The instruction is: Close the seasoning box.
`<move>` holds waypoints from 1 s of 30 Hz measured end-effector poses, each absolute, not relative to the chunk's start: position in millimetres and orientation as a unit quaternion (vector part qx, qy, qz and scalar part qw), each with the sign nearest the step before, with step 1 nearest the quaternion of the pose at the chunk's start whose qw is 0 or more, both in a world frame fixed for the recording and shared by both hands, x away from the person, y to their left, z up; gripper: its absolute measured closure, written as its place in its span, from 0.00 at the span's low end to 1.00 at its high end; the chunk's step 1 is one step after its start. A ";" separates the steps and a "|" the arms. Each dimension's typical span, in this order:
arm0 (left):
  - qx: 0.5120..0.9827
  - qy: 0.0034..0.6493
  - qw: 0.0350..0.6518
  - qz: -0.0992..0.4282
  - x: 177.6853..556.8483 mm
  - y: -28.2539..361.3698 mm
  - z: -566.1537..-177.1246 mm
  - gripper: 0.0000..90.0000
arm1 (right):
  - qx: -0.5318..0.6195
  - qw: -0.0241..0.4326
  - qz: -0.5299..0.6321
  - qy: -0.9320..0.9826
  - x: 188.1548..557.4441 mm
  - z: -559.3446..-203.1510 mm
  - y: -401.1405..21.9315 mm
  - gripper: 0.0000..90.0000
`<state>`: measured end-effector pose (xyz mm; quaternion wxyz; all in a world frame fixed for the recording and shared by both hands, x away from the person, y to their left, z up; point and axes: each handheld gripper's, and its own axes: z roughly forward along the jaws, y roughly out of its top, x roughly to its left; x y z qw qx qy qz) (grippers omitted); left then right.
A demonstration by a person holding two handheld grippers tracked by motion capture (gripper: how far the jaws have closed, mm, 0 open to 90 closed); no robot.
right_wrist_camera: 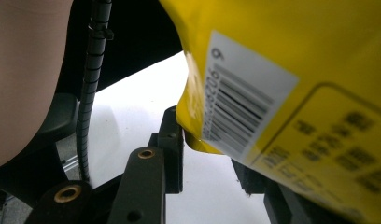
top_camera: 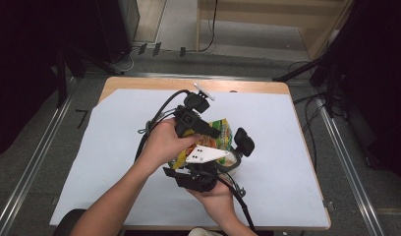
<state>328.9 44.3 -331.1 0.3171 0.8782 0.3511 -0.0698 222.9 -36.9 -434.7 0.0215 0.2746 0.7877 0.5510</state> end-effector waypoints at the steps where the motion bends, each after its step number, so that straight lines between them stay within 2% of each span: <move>1: 0.878 0.351 0.318 -0.071 329.2 44.6 -331.2 0.85 | 0.275 0.021 0.551 0.788 222.8 -434.6 -36.9 0.76; 30: 0.882 0.349 0.313 -0.052 325.6 41.3 -331.0 0.86 | 0.282 0.023 0.544 0.790 224.3 -436.1 -37.2 0.75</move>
